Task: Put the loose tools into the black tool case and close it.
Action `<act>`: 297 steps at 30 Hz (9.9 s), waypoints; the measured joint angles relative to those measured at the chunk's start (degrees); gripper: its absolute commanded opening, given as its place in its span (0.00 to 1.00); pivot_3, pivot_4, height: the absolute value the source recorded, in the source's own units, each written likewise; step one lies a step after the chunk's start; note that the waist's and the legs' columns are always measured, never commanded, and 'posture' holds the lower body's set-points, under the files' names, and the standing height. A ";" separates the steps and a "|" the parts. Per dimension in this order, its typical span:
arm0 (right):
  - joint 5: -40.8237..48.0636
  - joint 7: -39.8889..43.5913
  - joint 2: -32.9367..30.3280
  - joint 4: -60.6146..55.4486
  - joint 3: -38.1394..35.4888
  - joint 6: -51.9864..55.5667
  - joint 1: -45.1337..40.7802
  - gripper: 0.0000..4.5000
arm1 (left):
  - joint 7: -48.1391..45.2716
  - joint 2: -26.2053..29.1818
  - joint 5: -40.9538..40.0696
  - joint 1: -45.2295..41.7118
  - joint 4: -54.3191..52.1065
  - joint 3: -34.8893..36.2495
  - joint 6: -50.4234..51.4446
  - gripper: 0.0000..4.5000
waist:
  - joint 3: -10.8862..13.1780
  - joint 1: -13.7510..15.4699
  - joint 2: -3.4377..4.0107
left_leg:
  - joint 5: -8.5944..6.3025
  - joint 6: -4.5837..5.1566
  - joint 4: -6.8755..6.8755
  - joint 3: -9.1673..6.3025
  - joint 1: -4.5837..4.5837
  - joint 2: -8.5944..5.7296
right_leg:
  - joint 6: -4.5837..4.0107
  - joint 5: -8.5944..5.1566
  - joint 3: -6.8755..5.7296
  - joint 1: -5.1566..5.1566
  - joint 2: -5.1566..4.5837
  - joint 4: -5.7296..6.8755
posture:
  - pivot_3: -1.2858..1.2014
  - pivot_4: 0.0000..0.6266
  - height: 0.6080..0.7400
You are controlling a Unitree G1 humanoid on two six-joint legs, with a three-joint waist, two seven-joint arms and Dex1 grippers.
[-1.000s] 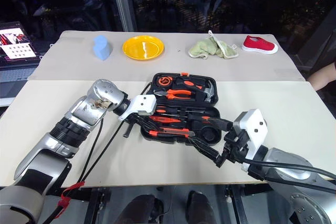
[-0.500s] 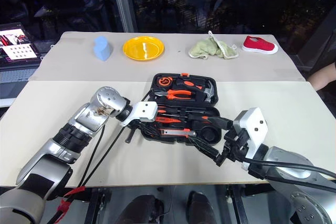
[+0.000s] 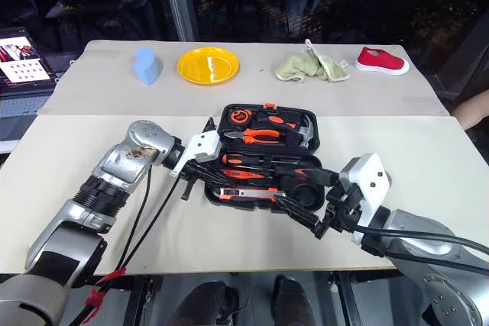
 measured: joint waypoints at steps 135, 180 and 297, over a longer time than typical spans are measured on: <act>-25.48 19.67 -3.64 33.57 -1.18 8.01 -19.44 0.36 | 22.96 11.76 -11.82 13.00 -5.39 15.54 3.65 0.34 | 0.33 -1.25 0.15 | 0.13 -0.54 -0.21 0.00 0.11 0.10 | -0.26 0.18 0.08 -0.12 0.13 0.04 | 0.52 0.24 1.00; -38.25 25.72 -4.26 32.41 10.99 -12.90 -6.09 0.01 | 10.77 9.61 -9.06 23.58 -17.54 11.53 7.62 0.00 | 0.33 -1.45 0.17 | 0.10 -0.45 -0.18 0.00 0.18 0.11 | -0.21 0.19 0.06 -0.06 0.11 0.05 | 0.52 0.24 1.00; -30.65 17.07 7.28 57.91 13.04 13.71 -42.35 0.01 | 32.30 -2.73 -17.12 0.47 6.70 22.97 39.33 0.00 | 0.28 -2.22 0.13 | 0.17 -0.98 -0.23 -0.06 0.12 -0.30 | -0.09 0.49 0.01 -0.12 -0.57 0.11 | 0.52 0.24 1.00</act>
